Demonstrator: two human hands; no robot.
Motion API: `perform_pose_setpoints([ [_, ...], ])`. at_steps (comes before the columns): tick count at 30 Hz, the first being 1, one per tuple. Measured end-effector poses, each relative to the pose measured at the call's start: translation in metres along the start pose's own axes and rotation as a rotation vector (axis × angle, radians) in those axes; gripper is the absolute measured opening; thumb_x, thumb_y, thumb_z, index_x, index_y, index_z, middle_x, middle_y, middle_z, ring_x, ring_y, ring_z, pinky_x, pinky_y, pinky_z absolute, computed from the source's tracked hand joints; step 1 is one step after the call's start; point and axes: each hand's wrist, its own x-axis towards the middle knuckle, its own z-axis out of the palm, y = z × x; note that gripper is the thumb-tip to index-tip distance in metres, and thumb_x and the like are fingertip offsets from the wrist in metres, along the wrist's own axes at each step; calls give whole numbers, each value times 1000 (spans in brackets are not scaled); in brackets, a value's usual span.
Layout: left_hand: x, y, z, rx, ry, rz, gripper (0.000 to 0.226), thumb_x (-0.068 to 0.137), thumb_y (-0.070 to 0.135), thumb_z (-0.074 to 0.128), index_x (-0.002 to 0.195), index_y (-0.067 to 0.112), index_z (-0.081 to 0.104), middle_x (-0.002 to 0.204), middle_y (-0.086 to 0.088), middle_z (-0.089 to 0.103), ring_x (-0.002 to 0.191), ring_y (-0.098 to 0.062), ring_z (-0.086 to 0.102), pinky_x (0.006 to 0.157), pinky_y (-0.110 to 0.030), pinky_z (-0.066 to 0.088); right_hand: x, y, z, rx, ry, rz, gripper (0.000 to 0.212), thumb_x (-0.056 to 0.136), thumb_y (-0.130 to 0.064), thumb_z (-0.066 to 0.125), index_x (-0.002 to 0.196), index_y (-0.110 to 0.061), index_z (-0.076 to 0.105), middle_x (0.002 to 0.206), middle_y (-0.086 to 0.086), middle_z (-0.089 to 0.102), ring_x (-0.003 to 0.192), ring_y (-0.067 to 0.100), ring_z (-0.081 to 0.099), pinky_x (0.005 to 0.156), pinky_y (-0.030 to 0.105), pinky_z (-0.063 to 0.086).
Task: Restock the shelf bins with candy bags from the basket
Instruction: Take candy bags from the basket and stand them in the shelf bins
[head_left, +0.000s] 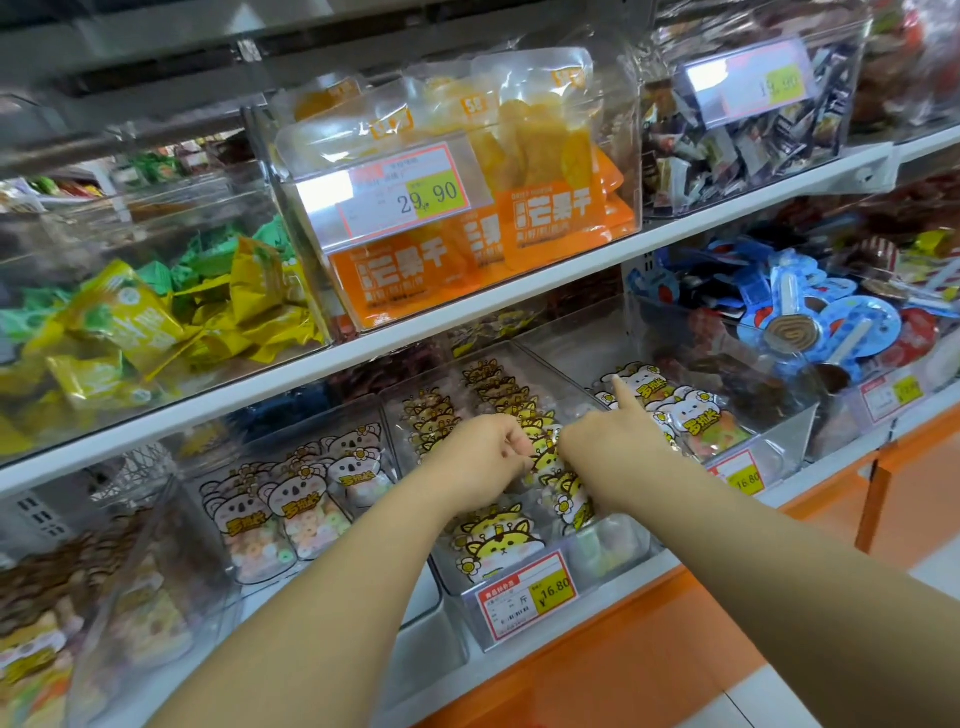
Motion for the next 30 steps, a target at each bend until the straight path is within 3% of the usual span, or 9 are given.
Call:
perform_pose_setpoints([
  [4,-5,-5,0,-31,21,39,11,98,25,59,94,34,53,82,2,71,61,-10,57,58,-27,44,-16,-1,11,-38,181,-12,22,82,2,42,71,-17,46,63,-5,53,71,22,61,120,55,-13],
  [7,-12,-7,1,-32,46,66,8,100,25,55,97,32,55,72,9,64,52,-3,52,52,-27,40,-28,-2,13,-62,226,-40,39,67,2,24,77,-17,56,60,-2,49,72,24,58,117,53,-22],
  [10,-16,-8,1,-27,14,62,19,99,25,51,92,39,62,88,8,71,81,-18,68,74,-41,57,-26,-1,17,-13,240,-21,35,72,5,32,84,-17,56,65,0,49,90,27,56,120,54,-16],
  [13,-20,-2,0,-6,-54,61,23,100,31,47,93,42,66,103,10,71,97,-19,67,89,-45,55,-19,12,20,166,190,-56,24,88,-13,62,109,-23,56,104,0,61,118,23,52,123,53,-1],
  [15,-21,1,0,14,-50,108,20,98,43,49,100,39,68,112,14,63,102,-13,61,96,-42,50,-22,25,11,310,112,-86,49,83,-32,74,127,-28,51,121,-3,55,122,20,50,119,43,22],
  [18,-25,2,4,108,-18,162,43,79,73,49,106,43,63,120,22,54,110,-5,54,107,-45,40,-34,44,-11,515,237,-20,33,82,-31,74,113,-28,63,109,-6,62,106,16,57,94,36,47],
  [21,-30,6,12,250,13,190,38,86,65,58,115,42,60,122,23,56,116,-6,54,118,-57,21,-46,51,-18,538,124,-5,10,81,-15,63,79,-16,73,78,-2,73,78,17,69,76,35,58],
  [25,-33,12,20,308,95,161,31,95,50,58,123,38,62,139,21,50,132,-9,44,122,-54,4,-52,31,-4,476,-104,-113,23,87,-18,63,107,-18,75,105,0,74,99,17,67,80,27,52],
  [30,-28,20,25,397,106,43,11,97,42,58,101,33,63,133,9,54,128,-20,48,119,-61,10,-44,4,13,187,-226,-131,28,89,-35,61,110,-18,65,104,2,66,103,25,60,102,42,35],
])
